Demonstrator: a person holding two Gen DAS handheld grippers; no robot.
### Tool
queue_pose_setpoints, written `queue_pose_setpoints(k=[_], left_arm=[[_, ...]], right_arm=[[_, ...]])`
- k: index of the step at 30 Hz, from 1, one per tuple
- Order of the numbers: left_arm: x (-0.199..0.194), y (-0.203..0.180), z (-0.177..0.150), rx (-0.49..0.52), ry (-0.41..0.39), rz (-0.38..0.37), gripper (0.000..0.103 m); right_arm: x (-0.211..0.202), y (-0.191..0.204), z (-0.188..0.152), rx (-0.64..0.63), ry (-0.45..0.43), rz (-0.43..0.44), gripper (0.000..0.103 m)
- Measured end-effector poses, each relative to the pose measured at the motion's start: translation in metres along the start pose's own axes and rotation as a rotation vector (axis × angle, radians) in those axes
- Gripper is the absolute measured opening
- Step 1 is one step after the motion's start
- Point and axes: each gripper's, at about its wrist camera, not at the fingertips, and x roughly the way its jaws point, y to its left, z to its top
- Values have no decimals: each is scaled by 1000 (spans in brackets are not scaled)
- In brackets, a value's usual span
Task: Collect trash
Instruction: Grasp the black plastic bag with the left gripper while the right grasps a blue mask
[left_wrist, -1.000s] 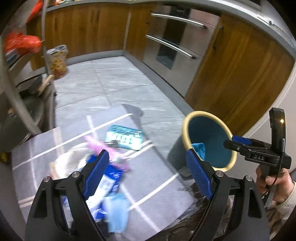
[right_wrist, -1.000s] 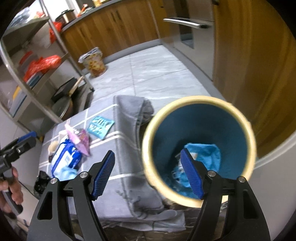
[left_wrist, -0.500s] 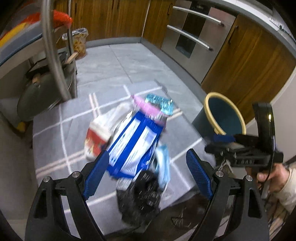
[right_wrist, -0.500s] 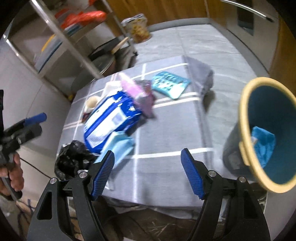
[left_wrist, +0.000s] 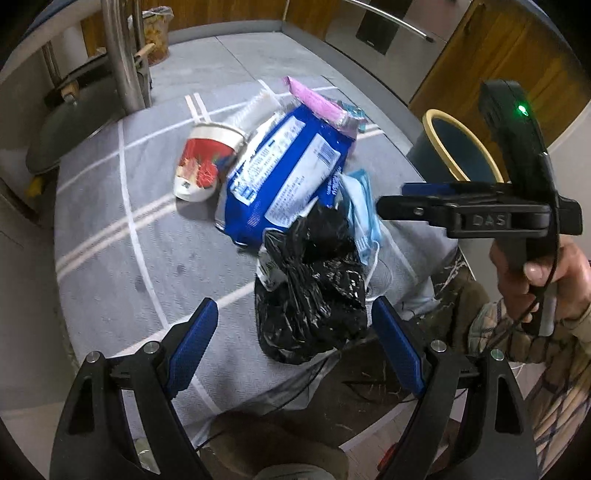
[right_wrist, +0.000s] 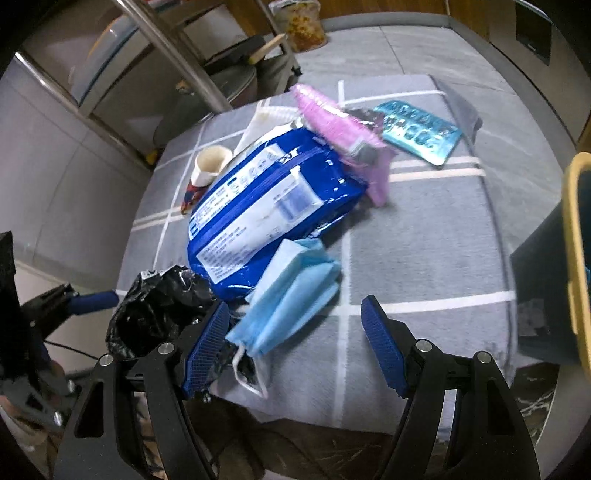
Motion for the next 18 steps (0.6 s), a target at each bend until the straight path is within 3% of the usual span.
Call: queue_pose_setpoints(k=[3,6,10,16,18], left_arm=[[8,1,-1,-21,3,-27,82],[21,2,-4,-34,37,-32,62],[24,4,-4,-55,67,-31,40],[13,3,3,-67,51,-52,22],[6,-1,7,-53,32,-62,20]], right_arm=[[12,5,3,3,17,-3,75],[22,9,3,-12,32,-25,74],[26,7,0,-19,46,-40,47],[20,-6,-4,-8,40,-39,20],[15,-8,-4,-4,31,-32,16]])
